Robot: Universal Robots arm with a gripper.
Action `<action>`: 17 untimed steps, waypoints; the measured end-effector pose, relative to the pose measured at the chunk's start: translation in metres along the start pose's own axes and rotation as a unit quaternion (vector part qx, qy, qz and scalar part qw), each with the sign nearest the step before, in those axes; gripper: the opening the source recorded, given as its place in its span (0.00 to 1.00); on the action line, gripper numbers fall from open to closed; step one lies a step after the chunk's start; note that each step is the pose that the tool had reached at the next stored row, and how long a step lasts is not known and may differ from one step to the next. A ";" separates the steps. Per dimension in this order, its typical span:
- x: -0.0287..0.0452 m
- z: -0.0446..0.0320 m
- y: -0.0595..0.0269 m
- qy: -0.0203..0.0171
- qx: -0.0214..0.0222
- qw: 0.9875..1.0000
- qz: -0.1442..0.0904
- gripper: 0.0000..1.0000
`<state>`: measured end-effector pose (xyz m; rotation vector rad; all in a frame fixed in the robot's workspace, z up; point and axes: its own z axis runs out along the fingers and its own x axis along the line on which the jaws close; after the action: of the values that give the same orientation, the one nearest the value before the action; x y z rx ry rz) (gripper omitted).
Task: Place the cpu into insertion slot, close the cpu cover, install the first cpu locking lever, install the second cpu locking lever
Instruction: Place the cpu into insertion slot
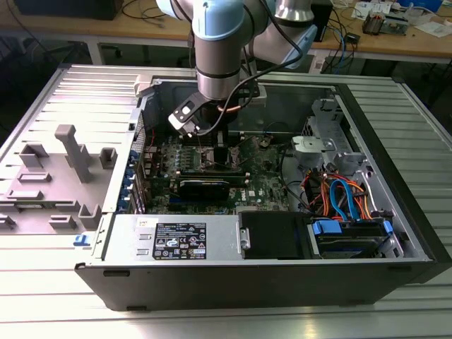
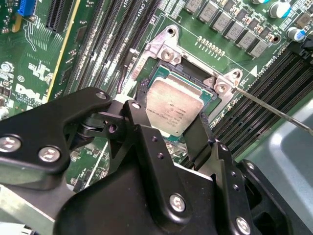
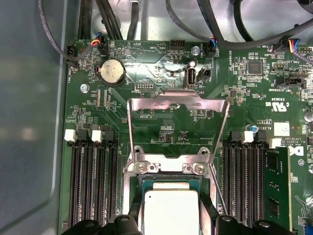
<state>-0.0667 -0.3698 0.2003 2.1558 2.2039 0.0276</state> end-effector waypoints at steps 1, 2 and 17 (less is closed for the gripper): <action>0.0000 -0.0003 0.0000 0.000 0.000 1.000 0.000 0.55; 0.0000 -0.0003 0.0000 0.000 0.000 1.000 0.000 0.55; 0.0007 0.0014 0.0008 0.000 0.000 1.000 0.006 0.55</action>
<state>-0.0658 -0.3691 0.1990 2.1678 2.1919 0.0268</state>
